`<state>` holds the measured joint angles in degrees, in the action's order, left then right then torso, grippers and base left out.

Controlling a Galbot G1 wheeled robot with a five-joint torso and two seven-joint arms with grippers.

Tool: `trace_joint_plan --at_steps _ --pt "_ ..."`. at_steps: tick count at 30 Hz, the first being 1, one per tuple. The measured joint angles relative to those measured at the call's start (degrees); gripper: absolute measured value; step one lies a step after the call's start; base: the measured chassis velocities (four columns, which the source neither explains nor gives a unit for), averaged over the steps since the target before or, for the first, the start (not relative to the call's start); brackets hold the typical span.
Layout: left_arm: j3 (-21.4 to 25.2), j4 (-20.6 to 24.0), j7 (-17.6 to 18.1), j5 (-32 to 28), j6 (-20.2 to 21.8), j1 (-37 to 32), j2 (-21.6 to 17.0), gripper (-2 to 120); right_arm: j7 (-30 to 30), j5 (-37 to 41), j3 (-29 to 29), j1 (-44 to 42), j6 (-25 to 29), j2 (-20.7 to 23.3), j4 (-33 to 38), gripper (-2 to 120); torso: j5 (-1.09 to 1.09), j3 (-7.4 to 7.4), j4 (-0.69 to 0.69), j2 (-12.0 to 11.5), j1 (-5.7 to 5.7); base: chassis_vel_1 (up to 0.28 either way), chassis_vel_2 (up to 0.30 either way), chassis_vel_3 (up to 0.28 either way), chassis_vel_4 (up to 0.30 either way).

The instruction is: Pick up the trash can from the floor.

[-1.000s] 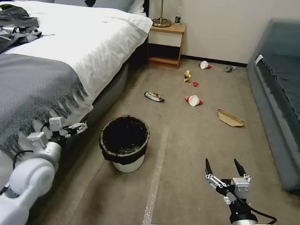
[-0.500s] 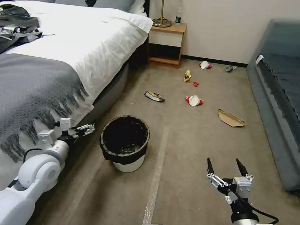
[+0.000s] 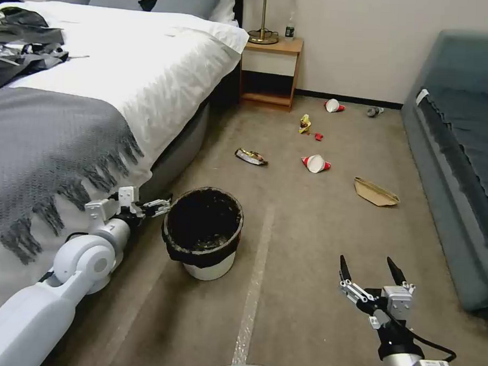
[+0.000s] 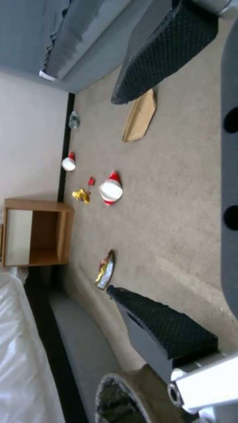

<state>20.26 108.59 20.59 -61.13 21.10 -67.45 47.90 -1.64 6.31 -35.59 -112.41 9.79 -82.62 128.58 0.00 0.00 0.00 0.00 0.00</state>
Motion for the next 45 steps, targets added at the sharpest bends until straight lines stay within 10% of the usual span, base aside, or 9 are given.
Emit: trace_joint_plan --at_steps 29,45 --pt "-10.2 -8.3 7.0 -7.6 8.3 11.1 2.8 99 -0.3 0.5 -1.3 0.2 -0.8 -1.2 0.0 100 0.01 0.00 0.01 0.0 0.00 0.000 0.000 0.000 0.000" --pt "-8.8 -7.9 7.6 -6.9 9.2 9.3 3.3 68 -0.6 0.9 -1.4 0.0 -0.4 -0.7 0.6 100 -0.01 0.00 0.00 0.0 0.00 0.000 0.000 0.000 0.000"
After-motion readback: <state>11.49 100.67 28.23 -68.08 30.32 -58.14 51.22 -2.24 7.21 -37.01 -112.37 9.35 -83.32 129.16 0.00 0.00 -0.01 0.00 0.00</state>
